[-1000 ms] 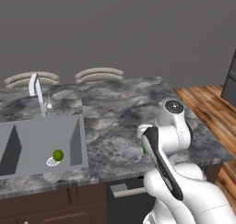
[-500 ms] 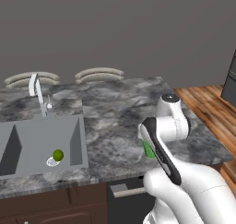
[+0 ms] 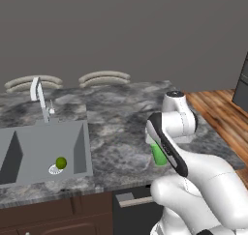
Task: Pick the cup and saucepan and place them in the sink. Then turn on the water.
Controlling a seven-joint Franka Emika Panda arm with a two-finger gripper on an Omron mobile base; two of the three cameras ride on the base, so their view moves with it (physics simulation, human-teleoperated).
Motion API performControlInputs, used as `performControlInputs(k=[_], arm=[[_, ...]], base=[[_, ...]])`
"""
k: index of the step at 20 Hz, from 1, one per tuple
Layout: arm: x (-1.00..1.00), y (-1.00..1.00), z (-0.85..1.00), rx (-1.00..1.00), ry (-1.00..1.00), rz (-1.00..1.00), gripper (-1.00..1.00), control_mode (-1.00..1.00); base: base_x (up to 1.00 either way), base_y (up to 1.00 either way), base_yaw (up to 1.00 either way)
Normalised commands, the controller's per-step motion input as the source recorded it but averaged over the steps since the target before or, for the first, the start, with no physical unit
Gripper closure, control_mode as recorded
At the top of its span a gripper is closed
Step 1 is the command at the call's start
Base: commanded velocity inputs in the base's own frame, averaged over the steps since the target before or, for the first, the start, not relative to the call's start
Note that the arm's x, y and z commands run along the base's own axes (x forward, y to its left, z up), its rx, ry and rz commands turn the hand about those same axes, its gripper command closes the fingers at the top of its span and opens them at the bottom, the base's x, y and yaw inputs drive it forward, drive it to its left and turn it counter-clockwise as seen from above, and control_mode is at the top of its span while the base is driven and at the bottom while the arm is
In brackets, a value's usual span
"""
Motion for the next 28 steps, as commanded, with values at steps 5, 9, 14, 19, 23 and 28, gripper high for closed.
performControlInputs(k=[5, 9, 14, 19, 23, 28], arm=[[-0.02, 0.0, 0.0, -0.03, 0.05, 0.05, 1.0, -1.0], [-0.03, 0.05, 0.0, -0.02, 0.06, 0.03, 1.0, -1.0], [-0.33, 0.02, -0.03, 0.0, 0.0, 0.0, 1.0, -1.0], [-0.67, 0.0, 0.0, 0.0, -0.12, 0.0, 1.0, -1.0], [-0.57, 0.0, 0.0, 0.0, -0.25, 0.0, 1.0, -1.0], [-0.1, 0.02, 0.01, 0.0, -0.22, 0.0, 1.0, -1.0]], base=[[0.0, 0.0, 0.0], [0.0, 0.0, 0.0], [0.0, 0.0, 0.0], [0.0, 0.0, 0.0], [0.0, 0.0, 0.0], [0.0, 0.0, 0.0]])
